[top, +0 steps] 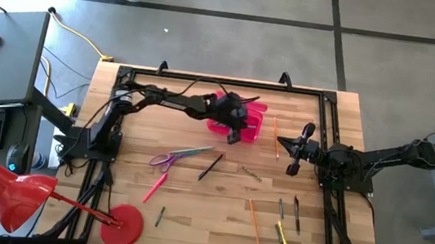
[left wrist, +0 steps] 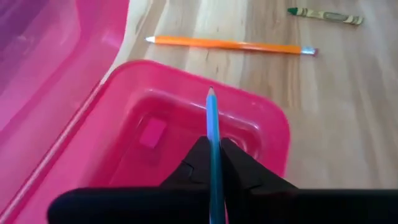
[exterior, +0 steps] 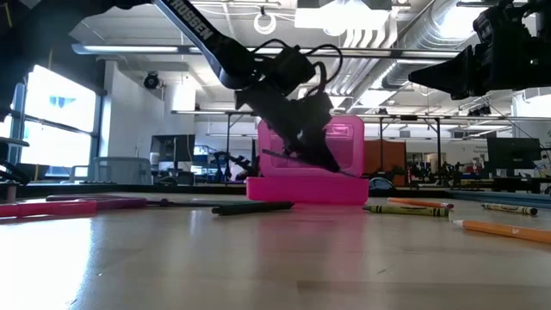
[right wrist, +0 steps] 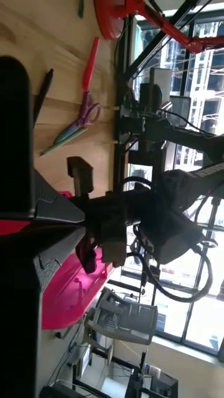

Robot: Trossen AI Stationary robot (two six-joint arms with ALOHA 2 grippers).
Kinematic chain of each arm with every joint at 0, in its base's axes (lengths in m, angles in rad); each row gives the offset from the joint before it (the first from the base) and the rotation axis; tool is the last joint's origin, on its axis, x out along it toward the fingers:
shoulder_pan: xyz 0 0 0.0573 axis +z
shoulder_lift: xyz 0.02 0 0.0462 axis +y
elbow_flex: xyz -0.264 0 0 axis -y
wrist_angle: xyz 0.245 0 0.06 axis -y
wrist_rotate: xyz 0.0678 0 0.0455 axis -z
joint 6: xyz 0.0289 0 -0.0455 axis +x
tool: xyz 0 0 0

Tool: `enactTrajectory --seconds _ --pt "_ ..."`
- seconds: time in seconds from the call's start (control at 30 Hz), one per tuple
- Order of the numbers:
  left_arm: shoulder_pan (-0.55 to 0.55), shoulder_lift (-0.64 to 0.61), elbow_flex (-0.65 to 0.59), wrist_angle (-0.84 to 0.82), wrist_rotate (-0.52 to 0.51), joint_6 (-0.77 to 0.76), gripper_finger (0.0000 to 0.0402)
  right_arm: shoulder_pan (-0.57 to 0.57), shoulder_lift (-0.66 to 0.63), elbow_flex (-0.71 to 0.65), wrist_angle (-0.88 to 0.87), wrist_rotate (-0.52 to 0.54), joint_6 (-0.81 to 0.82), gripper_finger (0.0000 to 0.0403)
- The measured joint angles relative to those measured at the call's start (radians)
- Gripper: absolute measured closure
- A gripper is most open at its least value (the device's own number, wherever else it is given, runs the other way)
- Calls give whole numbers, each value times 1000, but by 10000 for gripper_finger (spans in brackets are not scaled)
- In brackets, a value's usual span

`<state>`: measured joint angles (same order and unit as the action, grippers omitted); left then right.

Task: Pick & place school supplies into a supply box
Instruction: Put the blue pencil into the pink supply box, then put the top yellow pencil into the pink supply box

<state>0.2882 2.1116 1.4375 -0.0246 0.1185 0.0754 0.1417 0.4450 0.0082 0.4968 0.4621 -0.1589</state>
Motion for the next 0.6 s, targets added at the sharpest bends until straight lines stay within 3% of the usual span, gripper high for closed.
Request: enactTrajectory --seconds 0.27,0.5,0.6 --pt "0 5 9 -29 -129 68 288 0 0 0 0 -11 26 403" --pt "0 -3 9 -33 -131 66 255 0 3 0 -6 -146 55 403" --pt "0 -45 8 -48 -100 35 258 0 19 0 -7 -113 116 402"
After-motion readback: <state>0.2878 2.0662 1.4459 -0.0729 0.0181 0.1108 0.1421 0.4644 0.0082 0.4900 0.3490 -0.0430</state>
